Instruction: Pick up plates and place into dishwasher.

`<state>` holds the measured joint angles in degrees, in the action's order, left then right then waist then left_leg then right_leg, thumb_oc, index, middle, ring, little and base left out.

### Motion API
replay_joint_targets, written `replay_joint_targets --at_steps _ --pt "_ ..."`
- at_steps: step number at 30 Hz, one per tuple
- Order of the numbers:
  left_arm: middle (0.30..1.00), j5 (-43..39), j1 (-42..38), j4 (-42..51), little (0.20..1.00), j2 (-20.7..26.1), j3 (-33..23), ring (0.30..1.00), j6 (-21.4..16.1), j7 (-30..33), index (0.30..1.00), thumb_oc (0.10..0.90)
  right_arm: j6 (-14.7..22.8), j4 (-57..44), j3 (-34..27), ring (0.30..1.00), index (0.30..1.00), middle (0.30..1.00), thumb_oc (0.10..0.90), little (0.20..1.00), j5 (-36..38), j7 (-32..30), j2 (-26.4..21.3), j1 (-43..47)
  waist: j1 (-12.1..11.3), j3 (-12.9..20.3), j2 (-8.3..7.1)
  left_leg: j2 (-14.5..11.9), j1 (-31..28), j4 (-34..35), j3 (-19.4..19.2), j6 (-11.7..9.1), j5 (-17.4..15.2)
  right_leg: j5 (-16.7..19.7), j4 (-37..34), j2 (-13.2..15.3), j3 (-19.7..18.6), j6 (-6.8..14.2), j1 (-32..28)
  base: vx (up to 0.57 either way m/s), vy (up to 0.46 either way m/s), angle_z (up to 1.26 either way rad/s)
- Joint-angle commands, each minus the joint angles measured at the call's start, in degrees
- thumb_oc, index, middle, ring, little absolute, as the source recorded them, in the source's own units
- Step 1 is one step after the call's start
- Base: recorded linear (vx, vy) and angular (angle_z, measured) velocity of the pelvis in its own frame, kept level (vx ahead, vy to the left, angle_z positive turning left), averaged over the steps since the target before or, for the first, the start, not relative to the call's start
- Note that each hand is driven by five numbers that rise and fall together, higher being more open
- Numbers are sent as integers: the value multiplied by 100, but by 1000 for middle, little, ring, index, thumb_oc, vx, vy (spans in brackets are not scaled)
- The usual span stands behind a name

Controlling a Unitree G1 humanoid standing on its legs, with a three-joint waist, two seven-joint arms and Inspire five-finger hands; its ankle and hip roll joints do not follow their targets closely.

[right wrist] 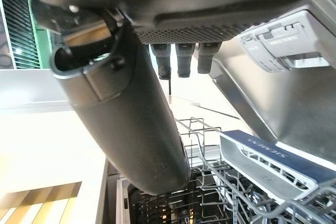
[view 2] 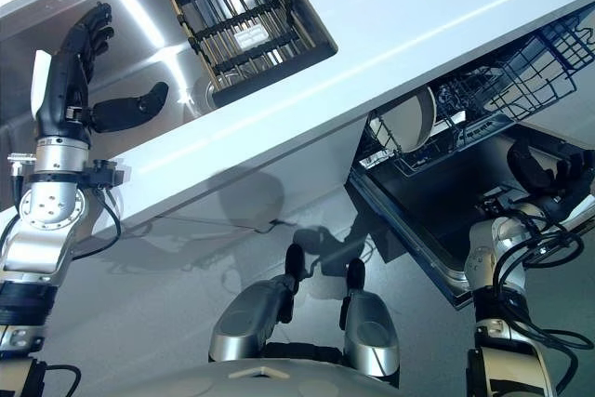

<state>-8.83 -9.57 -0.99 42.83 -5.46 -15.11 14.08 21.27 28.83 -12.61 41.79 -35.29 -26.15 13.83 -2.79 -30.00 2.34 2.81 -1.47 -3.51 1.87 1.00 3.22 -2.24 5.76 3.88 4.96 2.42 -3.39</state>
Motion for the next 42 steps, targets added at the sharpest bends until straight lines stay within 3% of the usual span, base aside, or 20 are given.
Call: replay_joint_targets --at_steps 1,7,10,17,20,22,26,32,37,40,42 --pt "900 209 176 -184 900 -99 34 900 -211 227 900 800 279 -4 64 900 900 900 800 900 162 607 -570 162 24 497 135 432 254 -462 -47 324 -850 -278 370 -320 251 -21 444 -25 -32 0" --pt "900 163 39 -216 900 49 75 900 -241 269 900 800 -143 498 250 900 900 900 800 900 1191 1647 -607 372 -43 364 151 429 484 -612 -67 269 -820 -271 417 -308 333 -61 562 -36 -35 -1" --pt "900 162 -118 -248 900 125 156 900 -218 298 900 800 -270 735 374 900 900 900 800 900 1476 2079 -625 591 -69 296 167 428 581 -670 -49 241 -795 -264 445 -303 360 -88 624 -38 -27 0" --pt "900 56 -412 -346 900 288 282 900 -161 318 900 800 -959 1106 717 900 900 900 800 900 2233 3090 -623 1086 -140 185 231 426 770 -769 7 182 -724 -255 535 -274 452 -138 764 -15 -3 2" --pt "900 21 -463 -356 900 323 318 900 -143 349 900 800 -1033 1162 799 900 900 900 800 900 2346 3327 -621 1244 -169 149 245 427 806 -790 39 171 -703 -257 580 -268 476 -152 800 -4 3 8" --pt "900 20 -473 -375 900 330 327 900 -158 350 900 800 -949 1178 848 900 900 900 800 900 2183 3329 -642 1331 -182 134 252 430 838 -821 51 159 -693 -257 603 -260 488 -158 821 0 11 5" --pt "900 11 -449 -298 900 328 380 900 -79 441 900 800 -390 941 1021 900 900 900 800 900 1789 3362 -722 1643 -238 106 278 427 871 -885 108 152 -688 -271 688 -240 518 -175 869 2 16 4" --pt "900 5 -391 -170 900 249 422 900 -17 541 900 800 251 -17 1500 900 900 900 800 900 37 2682 -676 2122 -328 161 276 451 902 -909 209 184 -700 -310 775 -232 559 -197 942 -2 19 6" --pt "900 42 -516 -296 900 154 530 900 -52 478 900 800 31 -259 2029 900 900 900 800 900 -766 2961 -687 2741 -453 254 236 476 873 -921 321 173 -713 -340 771 -221 630 -225 899 9 -6 3" --pt "900 22 -589 -358 900 158 586 900 -96 359 900 800 -276 -204 2372 900 900 900 800 900 -542 3652 -724 3112 -556 309 199 488 839 -936 382 139 -723 -347 726 -218 683 -240 815 21 -32 6" --pt "900 -4 -645 -393 900 183 624 900 -118 270 900 800 -488 -80 2544 900 900 900 800 900 -322 3684 -732 3296 -622 346 168 499 805 -926 412 123 -727 -340 673 -222 716 -245 745 22 -40 10"
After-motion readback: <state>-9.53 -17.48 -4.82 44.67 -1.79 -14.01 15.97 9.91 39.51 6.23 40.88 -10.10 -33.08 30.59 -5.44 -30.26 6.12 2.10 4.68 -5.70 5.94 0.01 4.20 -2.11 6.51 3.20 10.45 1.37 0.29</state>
